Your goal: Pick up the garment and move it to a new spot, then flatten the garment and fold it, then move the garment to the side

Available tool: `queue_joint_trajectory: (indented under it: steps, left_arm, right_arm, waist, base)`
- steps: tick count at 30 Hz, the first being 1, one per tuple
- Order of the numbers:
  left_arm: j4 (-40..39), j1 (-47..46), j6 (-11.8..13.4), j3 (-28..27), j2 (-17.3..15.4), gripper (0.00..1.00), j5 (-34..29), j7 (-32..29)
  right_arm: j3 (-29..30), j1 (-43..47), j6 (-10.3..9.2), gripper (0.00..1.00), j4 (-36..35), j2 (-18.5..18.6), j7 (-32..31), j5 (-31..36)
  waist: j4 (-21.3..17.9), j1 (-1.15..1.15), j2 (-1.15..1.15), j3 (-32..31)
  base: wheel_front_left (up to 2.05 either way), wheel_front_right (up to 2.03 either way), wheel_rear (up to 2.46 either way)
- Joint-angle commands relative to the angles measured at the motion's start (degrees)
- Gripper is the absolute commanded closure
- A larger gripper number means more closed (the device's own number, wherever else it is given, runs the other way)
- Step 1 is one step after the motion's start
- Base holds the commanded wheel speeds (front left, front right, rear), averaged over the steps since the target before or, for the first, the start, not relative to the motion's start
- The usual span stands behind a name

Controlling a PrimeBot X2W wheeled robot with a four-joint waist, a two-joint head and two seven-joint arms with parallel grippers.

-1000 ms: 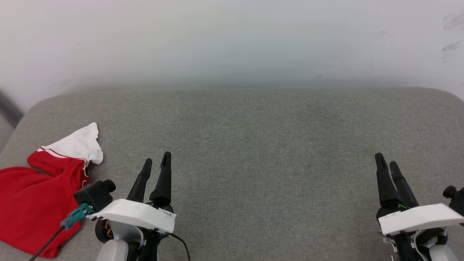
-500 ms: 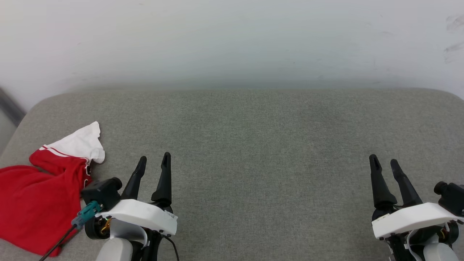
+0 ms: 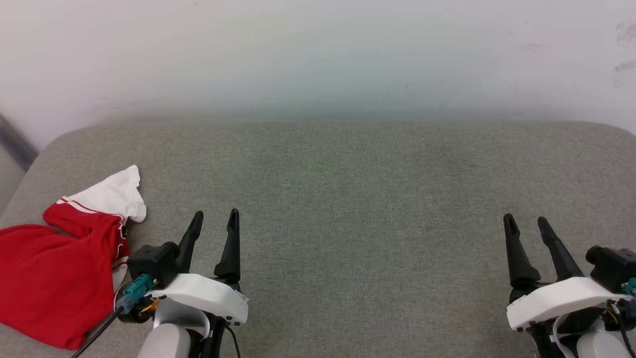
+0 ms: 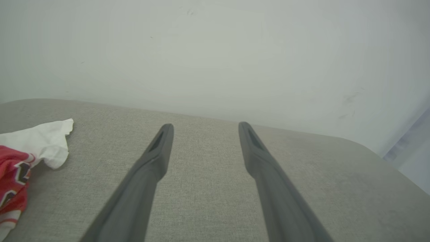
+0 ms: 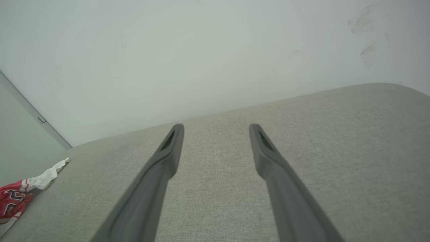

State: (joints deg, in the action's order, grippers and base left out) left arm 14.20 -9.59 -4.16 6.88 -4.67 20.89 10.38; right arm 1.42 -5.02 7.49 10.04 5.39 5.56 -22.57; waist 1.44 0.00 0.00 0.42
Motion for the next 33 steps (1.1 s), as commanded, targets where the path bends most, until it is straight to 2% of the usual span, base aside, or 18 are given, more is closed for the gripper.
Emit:
queue_joint_trajectory:
  steps: [1,33]
  left_arm:
    - [-0.1,-0.9,0.2,-0.1,0.0,0.0,-0.9,0.5]
    - [6.0,-2.8,0.4,-0.1,0.8,0.0,-13.9,4.2]
  right_arm:
    - [0.2,-0.9,0.0,0.0,-0.6,-0.1,0.2,1.4]
    - [2.0,0.2,-0.01,0.0,-1.6,-1.8,0.2,15.7]
  waist:
    - [0.0,0.0,0.0,0.0]
    - [0.4,0.0,0.0,-0.2]
  base:
    - [0.0,0.0,0.0]
    - [0.0,0.0,0.0]
